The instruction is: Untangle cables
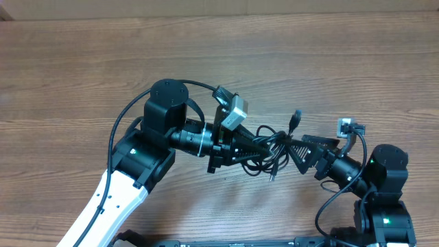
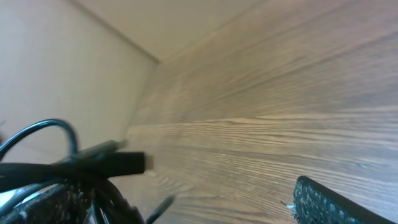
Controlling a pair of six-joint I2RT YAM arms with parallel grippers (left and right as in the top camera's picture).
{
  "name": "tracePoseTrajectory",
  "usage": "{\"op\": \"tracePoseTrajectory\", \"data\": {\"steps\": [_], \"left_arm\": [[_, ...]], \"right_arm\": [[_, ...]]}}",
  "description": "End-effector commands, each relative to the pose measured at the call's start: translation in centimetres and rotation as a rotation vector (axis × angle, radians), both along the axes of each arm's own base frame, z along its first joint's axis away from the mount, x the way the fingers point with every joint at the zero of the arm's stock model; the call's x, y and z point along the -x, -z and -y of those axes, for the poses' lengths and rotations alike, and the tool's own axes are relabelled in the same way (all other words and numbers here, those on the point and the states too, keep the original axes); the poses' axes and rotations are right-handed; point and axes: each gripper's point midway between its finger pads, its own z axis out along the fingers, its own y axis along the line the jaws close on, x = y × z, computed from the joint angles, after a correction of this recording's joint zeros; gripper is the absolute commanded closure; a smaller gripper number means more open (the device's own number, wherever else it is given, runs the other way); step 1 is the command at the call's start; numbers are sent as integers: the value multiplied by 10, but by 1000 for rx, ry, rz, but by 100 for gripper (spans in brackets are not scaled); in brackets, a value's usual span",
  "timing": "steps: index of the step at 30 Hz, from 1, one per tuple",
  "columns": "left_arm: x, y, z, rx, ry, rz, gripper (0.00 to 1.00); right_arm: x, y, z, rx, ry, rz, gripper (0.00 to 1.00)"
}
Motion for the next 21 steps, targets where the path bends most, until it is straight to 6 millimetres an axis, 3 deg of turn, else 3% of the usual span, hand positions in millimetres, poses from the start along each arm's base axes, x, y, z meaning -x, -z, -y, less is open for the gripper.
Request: {"op": "tracePoseTrajectory", "data": {"steps": [1, 10, 15, 19, 21], "left_arm": [[33, -24, -9, 94, 183, 83, 96], [38, -32, -11, 130, 224, 131, 96], [28, -29, -7, 111, 159, 130, 96], [3, -20, 0, 41, 1, 40, 96], [-23, -3, -1, -42, -163, -32, 96]], "right_arm": [[-14, 17, 27, 55, 193, -68, 0], [-14, 20, 29, 60, 204, -78, 0], [-14, 20, 28, 60, 203, -81, 0], [-12, 18, 24, 48, 179, -77, 0], [-10, 11, 20, 31, 150, -67, 0]]}}
